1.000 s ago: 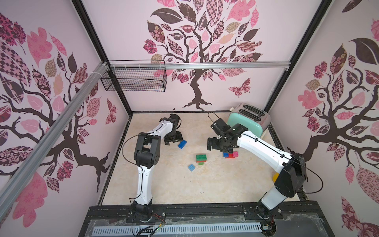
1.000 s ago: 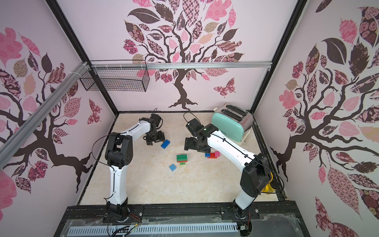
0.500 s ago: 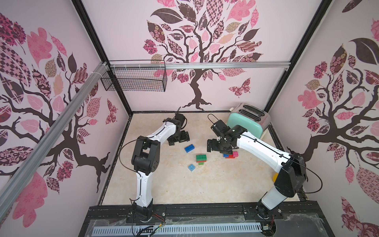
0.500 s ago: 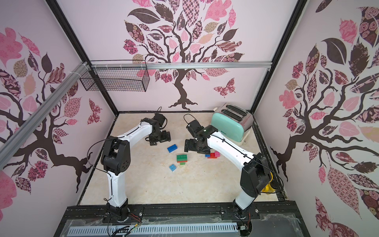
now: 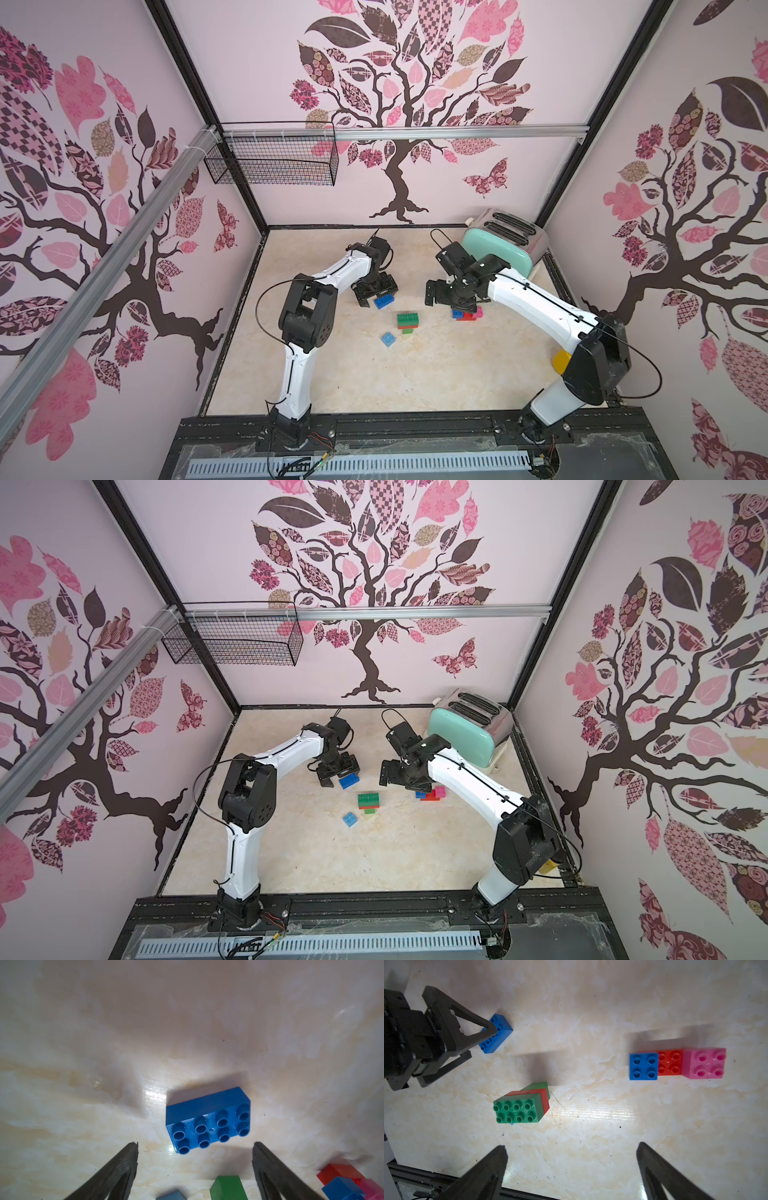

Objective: Assemble a carrot with lego
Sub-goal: Pick up the lego brick from the center of the board.

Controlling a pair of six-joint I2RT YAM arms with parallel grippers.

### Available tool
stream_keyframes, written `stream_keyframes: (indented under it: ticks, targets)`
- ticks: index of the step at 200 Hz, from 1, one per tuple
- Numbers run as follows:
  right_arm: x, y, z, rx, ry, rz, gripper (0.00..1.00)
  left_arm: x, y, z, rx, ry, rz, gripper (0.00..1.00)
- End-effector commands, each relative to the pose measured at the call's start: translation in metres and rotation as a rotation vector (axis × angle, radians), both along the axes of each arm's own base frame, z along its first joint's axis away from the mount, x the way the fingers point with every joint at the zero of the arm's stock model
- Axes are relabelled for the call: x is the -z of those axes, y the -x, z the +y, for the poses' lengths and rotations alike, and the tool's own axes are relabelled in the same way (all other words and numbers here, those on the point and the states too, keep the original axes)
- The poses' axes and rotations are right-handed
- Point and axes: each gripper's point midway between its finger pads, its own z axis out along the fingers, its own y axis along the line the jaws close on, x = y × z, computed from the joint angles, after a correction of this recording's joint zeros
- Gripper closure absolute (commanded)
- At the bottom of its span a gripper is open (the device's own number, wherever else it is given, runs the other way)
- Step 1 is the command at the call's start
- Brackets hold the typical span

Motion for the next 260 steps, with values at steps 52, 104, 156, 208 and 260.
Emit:
stream_keyframes:
  ticks: [52,104,156,208,260]
  targets:
    - [-0.002,-0.001,-0.007,0.015,-0.013,-0.002,0.0,0.017,-0.015,-0.006,-0.05,-0.05,0.003,0.14]
    - [-0.001,-0.005,-0.01,0.017,-0.018,0.002,0.01,0.021,-0.016,-0.008,-0.059,-0.054,0.006,0.21]
    - [0.001,-0.006,-0.011,0.014,-0.024,0.009,0.0,0.027,-0.008,-0.015,-0.036,-0.064,0.026,0.22]
    - [0.0,-0.006,-0.014,0.018,-0.027,0.007,0.0,0.03,-0.007,-0.014,-0.036,-0.081,0.028,0.31]
    - [0.0,-0.003,-0.017,0.02,-0.028,0.004,0.0,0.016,-0.01,-0.004,0.001,-0.132,-0.015,0.43]
